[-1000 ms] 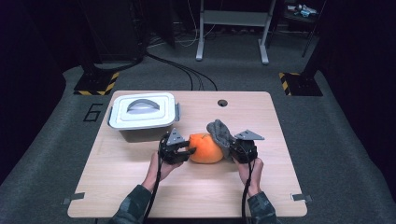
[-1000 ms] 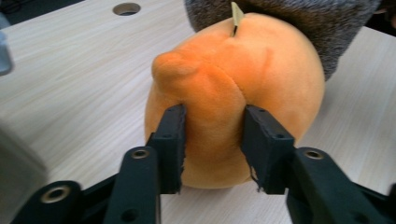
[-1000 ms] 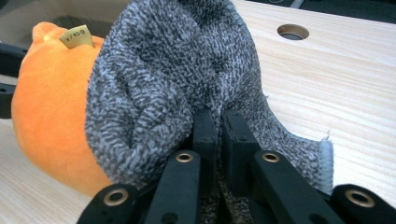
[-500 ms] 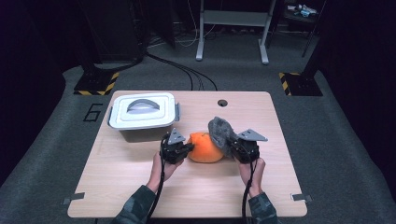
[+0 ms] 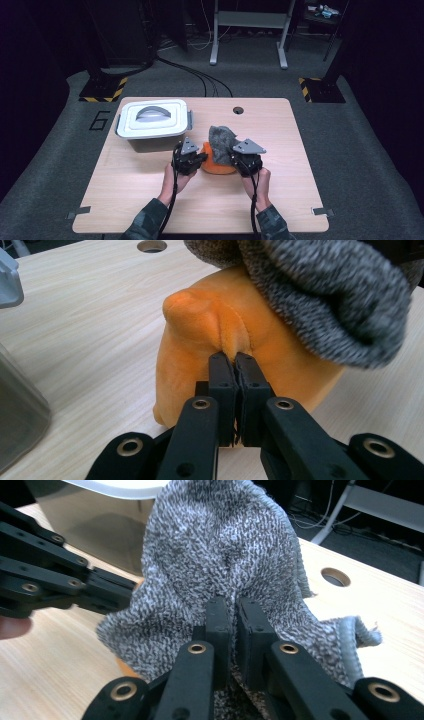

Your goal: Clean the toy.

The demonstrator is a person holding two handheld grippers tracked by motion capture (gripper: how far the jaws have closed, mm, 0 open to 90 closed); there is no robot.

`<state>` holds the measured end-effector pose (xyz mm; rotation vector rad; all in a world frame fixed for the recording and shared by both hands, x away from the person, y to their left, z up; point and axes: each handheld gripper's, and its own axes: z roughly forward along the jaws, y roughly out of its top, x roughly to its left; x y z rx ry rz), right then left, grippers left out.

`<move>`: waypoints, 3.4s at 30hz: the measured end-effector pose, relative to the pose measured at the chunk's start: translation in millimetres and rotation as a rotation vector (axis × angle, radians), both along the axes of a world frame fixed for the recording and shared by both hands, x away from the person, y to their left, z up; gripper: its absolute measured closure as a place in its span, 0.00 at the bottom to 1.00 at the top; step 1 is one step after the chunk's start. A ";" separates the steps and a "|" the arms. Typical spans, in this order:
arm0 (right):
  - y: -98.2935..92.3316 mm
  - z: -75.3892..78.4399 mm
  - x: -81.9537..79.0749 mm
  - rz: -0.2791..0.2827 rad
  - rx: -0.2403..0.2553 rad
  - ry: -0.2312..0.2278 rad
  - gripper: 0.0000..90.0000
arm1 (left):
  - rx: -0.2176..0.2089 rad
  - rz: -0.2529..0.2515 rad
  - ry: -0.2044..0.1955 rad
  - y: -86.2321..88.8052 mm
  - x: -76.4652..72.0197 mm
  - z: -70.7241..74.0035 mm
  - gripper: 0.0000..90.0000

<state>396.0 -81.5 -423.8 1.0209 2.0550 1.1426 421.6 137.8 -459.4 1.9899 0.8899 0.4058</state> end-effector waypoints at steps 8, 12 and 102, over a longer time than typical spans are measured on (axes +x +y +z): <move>-23.6 -10.1 8.3 -0.063 0.003 0.040 0.95 | -0.011 0.004 -0.006 -2.4 1.4 -1.1 0.97; -38.8 -21.7 14.9 -0.101 0.025 0.088 0.95 | -0.011 0.006 -0.012 -4.0 2.3 -0.9 0.97; -1.5 -14.5 12.0 0.015 0.040 0.063 0.87 | -0.002 0.039 0.013 -4.3 14.6 -3.1 0.98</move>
